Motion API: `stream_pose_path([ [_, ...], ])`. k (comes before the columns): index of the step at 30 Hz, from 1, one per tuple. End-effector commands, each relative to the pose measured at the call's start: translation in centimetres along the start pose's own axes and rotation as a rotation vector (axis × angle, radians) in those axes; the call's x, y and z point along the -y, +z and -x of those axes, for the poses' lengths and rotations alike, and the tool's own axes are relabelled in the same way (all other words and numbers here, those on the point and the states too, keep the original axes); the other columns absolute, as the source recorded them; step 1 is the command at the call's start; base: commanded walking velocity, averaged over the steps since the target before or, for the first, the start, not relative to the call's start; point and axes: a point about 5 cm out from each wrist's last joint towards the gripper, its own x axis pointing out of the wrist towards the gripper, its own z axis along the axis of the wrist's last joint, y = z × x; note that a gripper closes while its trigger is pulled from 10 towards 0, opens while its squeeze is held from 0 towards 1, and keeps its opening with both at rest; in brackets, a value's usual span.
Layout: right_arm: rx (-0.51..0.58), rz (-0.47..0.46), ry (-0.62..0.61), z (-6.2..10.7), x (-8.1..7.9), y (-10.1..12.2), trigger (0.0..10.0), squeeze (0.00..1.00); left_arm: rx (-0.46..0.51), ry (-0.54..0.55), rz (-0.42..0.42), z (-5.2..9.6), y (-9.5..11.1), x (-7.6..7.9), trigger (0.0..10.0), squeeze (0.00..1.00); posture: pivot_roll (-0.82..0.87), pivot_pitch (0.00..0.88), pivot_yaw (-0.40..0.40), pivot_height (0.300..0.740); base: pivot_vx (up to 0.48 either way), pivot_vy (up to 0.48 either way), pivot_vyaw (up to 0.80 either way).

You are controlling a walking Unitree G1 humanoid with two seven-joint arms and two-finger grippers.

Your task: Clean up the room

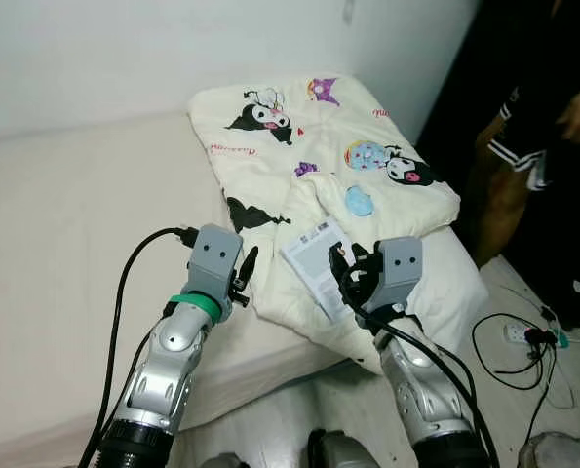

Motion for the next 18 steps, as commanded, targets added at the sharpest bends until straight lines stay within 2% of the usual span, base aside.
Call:
stream_pose_path([
  [1,-0.012,-0.007,-0.008,0.12,0.02,-0.39,10.0,0.0,-0.024,-0.003,0.0,0.08,-0.68,0.18,10.0,0.0,-0.1,0.103,0.048,0.635,0.0,0.0,0.0],
  [18,-0.004,-0.016,-0.021,-0.14,0.58,-0.19,10.0,0.0,-0.02,-0.011,-0.009,-0.03,-0.62,0.2,10.0,0.0,-0.1,0.096,0.055,0.575,0.0,0.0,0.0],
])
